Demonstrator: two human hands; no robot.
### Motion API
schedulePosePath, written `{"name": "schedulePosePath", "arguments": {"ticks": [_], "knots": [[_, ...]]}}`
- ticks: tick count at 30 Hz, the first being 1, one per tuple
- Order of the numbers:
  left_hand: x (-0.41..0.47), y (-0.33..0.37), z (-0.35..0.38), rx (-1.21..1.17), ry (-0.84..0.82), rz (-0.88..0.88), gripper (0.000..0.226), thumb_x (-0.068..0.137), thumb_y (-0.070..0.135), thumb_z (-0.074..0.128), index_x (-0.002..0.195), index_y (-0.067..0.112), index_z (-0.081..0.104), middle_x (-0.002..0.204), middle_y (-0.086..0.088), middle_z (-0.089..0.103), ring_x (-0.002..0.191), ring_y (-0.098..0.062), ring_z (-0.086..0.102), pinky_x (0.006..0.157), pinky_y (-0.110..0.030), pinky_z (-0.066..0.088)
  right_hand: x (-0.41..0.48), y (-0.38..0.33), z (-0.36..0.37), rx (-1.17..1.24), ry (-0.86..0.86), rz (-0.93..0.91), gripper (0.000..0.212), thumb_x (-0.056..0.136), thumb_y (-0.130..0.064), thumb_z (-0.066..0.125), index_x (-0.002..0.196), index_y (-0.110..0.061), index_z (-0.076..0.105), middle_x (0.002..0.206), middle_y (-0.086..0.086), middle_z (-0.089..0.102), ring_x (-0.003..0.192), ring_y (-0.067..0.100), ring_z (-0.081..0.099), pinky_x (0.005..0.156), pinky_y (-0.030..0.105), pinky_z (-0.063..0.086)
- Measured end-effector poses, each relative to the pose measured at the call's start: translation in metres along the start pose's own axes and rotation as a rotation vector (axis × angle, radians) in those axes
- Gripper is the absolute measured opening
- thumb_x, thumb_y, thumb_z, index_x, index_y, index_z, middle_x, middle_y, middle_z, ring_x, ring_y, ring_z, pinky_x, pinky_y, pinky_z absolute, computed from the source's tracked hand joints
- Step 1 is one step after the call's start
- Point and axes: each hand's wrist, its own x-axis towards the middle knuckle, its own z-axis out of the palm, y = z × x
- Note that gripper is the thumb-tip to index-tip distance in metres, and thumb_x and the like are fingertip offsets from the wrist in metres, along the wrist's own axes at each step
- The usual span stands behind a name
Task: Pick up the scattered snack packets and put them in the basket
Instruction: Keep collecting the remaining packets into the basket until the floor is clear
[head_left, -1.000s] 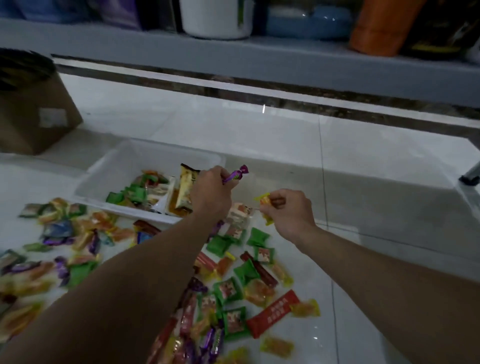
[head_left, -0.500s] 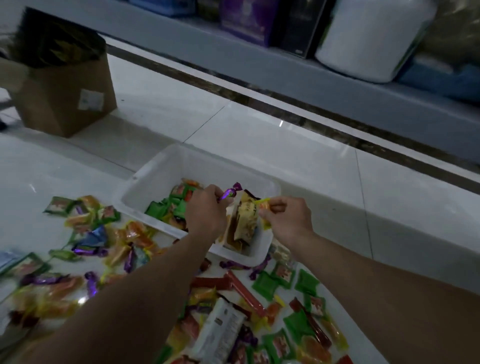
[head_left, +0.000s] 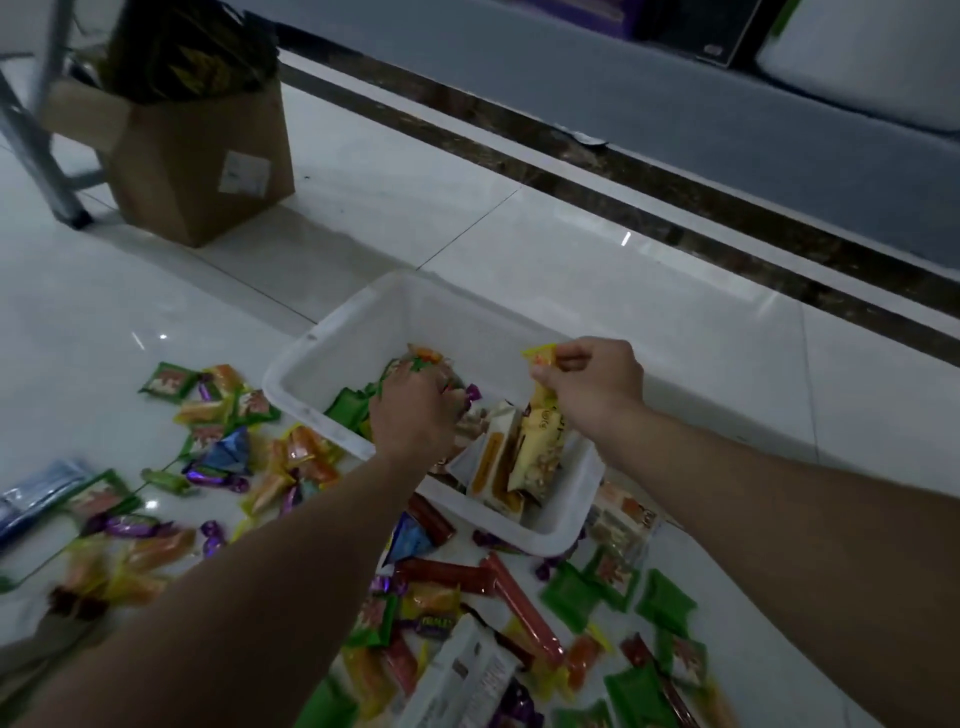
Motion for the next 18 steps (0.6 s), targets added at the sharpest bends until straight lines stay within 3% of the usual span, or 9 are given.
{"name": "schedulePosePath", "arguments": {"ticks": [4,7,10,13,15,18], "knots": [[-0.011,0.002,-0.009,-0.078,-0.013,-0.033,0.030,0.093,0.037,0.057,0.109,0.013,0.064,0.110,-0.008,0.065,0.099,-0.029,0.059,0.082,-0.037,0.049,0.016,-0.003,0.002,0.000,-0.016,-0.074,0.018,0.082,-0.019,0.076,0.097,-0.013,0.068,0.086,-0.004,0.061,0.089,0.015,0.059,0.086,0.031,0.053],[-0.022,0.007,-0.014,-0.147,-0.048,-0.061,0.037,0.089,0.038,0.061,0.118,0.014,0.061,0.118,-0.006,0.063,0.098,-0.025,0.061,0.085,-0.038,0.051,0.026,0.003,-0.003,-0.016,-0.039,-0.124,0.030,0.086,-0.020,0.072,0.113,-0.009,0.066,0.111,0.004,0.066,0.103,0.018,0.060,0.096,0.032,0.049],[-0.038,0.023,-0.016,-0.207,-0.055,-0.043,0.037,0.089,0.035,0.062,0.120,0.014,0.060,0.110,0.000,0.060,0.095,-0.022,0.060,0.087,-0.038,0.052,0.029,0.020,-0.018,-0.058,-0.067,-0.176,0.044,0.091,-0.024,0.065,0.132,-0.012,0.054,0.133,0.004,0.056,0.121,0.019,0.053,0.102,0.028,0.042],[-0.057,0.050,-0.009,-0.284,-0.034,-0.018,0.033,0.090,0.034,0.062,0.117,0.015,0.062,0.103,0.006,0.056,0.095,-0.016,0.054,0.083,-0.030,0.046,0.023,0.047,-0.042,-0.013,-0.086,-0.187,0.043,0.093,-0.025,0.062,0.133,-0.015,0.053,0.134,0.002,0.055,0.120,0.018,0.053,0.100,0.028,0.042],[-0.068,0.067,0.003,-0.294,-0.033,0.006,0.036,0.090,0.039,0.061,0.117,0.015,0.060,0.113,0.002,0.062,0.096,-0.014,0.055,0.079,-0.026,0.040,0.018,0.064,-0.060,0.020,-0.095,-0.190,0.042,0.092,-0.024,0.063,0.132,-0.016,0.054,0.132,0.001,0.057,0.118,0.017,0.055,0.098,0.028,0.044],[-0.083,0.095,0.013,-0.323,-0.049,0.002,0.050,0.090,0.042,0.060,0.135,0.023,0.051,0.135,0.000,0.054,0.118,-0.017,0.052,0.089,-0.027,0.038,0.011,0.087,-0.085,0.046,-0.117,-0.190,0.045,0.090,-0.026,0.064,0.133,-0.016,0.054,0.132,0.001,0.056,0.118,0.017,0.054,0.097,0.029,0.045]]}}
